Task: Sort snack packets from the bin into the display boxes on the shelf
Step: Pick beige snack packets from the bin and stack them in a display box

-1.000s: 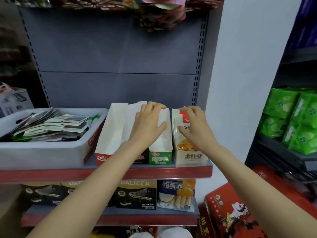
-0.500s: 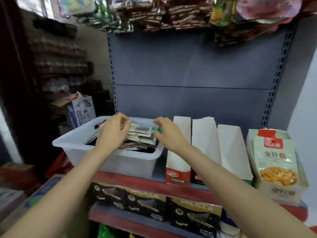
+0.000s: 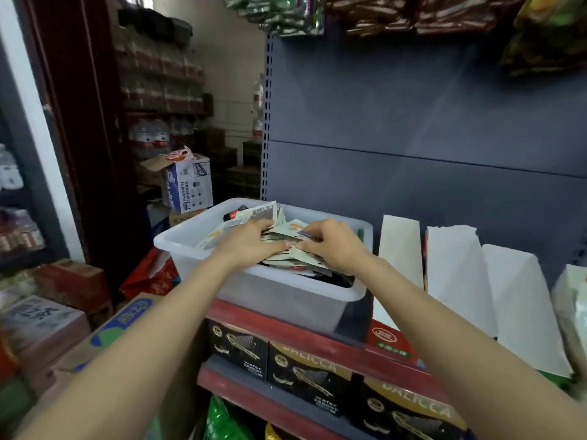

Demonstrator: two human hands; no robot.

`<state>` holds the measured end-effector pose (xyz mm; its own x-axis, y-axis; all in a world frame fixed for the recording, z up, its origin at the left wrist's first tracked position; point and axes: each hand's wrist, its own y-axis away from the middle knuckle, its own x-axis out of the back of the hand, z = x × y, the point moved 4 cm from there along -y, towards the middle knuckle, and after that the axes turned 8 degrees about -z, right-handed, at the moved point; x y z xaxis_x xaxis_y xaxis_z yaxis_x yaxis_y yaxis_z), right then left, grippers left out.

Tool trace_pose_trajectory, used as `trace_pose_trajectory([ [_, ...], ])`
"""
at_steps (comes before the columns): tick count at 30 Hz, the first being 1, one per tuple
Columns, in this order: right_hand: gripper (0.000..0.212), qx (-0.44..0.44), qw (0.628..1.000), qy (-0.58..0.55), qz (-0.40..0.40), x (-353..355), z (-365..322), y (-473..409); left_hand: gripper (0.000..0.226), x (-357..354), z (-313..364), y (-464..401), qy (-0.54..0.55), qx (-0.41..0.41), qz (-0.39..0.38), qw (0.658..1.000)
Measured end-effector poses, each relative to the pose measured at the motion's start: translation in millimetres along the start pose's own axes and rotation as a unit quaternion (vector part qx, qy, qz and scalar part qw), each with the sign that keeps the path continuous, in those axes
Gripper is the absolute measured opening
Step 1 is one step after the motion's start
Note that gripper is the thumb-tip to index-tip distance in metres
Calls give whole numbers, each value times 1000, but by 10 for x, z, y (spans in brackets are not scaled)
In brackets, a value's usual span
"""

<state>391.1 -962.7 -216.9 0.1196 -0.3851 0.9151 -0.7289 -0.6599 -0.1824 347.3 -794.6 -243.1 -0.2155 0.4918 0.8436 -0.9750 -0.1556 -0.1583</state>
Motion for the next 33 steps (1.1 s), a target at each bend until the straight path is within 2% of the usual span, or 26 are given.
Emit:
trace_pose_trajectory([
  [2, 14, 18, 1000, 2, 18, 29, -4, 40, 74, 11, 7, 21, 21, -9, 17, 1000],
  [4, 29, 22, 997, -62, 48, 99, 3, 122, 76, 28, 25, 61, 45, -33, 32, 998],
  [5, 30, 23, 991, -118, 58, 137, 18, 171, 72, 36, 26, 74, 62, -43, 34, 997],
  [7, 21, 27, 972, -222, 71, 204, 38, 296, 53, 66, 85, 107, 96, -79, 44, 991],
  [10, 13, 14, 927, -362, 99, 241, 128, 460, 17, 123, 263, 198, 153, -124, 89, 976],
  [13, 15, -12, 858, -495, 137, 240, 261, 618, 11, 145, 585, 323, 146, -150, 118, 971],
  [16, 23, -34, 810, -564, 156, 263, 372, 775, 13, 173, 955, 417, 54, -182, 163, 968],
  [20, 7, -40, 777, -609, 158, 393, 411, 999, 13, 211, 1418, 460, -38, -201, 196, 959],
  [23, 26, -26, 768, -617, 173, 509, 470, 1195, 16, 160, 1711, 488, -52, -203, 187, 960],
  [25, 39, -30, 764, -615, 192, 576, 563, 1346, 16, 82, 1828, 482, -25, -188, 168, 967],
  [27, 42, -46, 765, -603, 220, 666, 684, 1511, 15, -34, 1954, 494, 21, -189, 145, 971],
  [33, 50, -83, 796, -518, 302, 1009, 1176, 2065, 12, -545, 2497, 583, 169, -193, 47, 965],
])
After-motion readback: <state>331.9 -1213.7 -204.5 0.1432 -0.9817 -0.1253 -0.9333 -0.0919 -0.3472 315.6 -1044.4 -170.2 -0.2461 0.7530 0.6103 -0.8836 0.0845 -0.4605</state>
